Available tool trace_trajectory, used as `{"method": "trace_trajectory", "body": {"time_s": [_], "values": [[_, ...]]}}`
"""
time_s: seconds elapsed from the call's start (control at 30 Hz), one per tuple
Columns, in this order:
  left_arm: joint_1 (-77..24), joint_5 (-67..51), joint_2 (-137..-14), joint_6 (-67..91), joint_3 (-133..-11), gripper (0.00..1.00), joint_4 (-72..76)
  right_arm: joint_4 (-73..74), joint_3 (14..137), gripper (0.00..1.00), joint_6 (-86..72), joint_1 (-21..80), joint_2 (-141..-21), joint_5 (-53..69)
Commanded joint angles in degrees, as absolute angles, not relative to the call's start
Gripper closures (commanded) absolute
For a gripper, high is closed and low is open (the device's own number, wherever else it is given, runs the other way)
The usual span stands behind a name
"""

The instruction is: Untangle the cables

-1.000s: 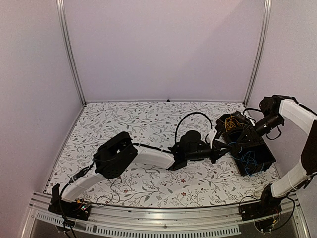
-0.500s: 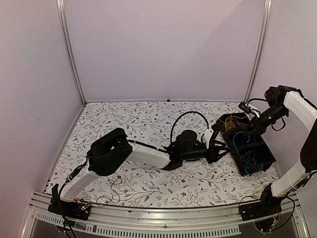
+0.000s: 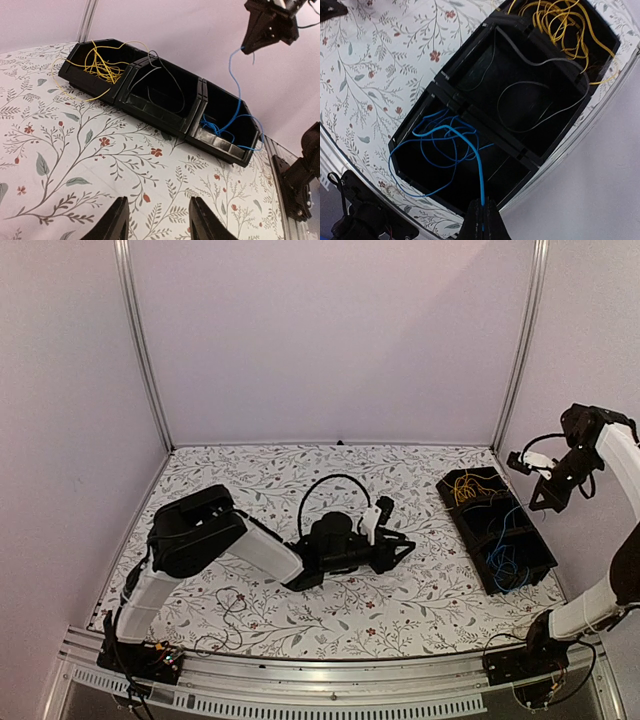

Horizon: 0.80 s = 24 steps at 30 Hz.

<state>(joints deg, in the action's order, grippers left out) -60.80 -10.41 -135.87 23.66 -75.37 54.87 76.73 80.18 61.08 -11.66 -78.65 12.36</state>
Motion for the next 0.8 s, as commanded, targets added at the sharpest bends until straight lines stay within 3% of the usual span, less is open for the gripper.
{"method": "trace_trajectory", "body": {"time_s": [0.0,0.27,0.5,0.53,0.6,0.77], "values": [[-59.8,-8.8,-132.3,24.8,-72.8,0.56,59.1,77.4,70.3,1.0,64.3,-11.9,-77.8,3.9],[-58.7,-6.2,-126.0,24.6,-66.9,0.56,56.7,63.5,56.0,1.0,62.0,-11.8,-80.9,1.6],[-57.1,7.3,-113.6,24.5,-62.7,0.54,32.4,54.8,54.4,0.99,58.7,-11.7,-87.4,1.9],[-56.9,9.5,-112.0,24.7,-62.4,0.54,28.1,54.3,54.8,0.96,58.5,-11.8,-87.8,1.8],[-56.6,13.8,-108.8,25.4,-61.8,0.52,20.0,54.4,56.0,0.78,58.2,-11.7,-88.2,1.2],[-56.0,22.9,-101.6,30.5,-61.6,0.45,-3.7,64.5,64.1,0.55,60.2,-11.8,-83.8,2.3]]}}
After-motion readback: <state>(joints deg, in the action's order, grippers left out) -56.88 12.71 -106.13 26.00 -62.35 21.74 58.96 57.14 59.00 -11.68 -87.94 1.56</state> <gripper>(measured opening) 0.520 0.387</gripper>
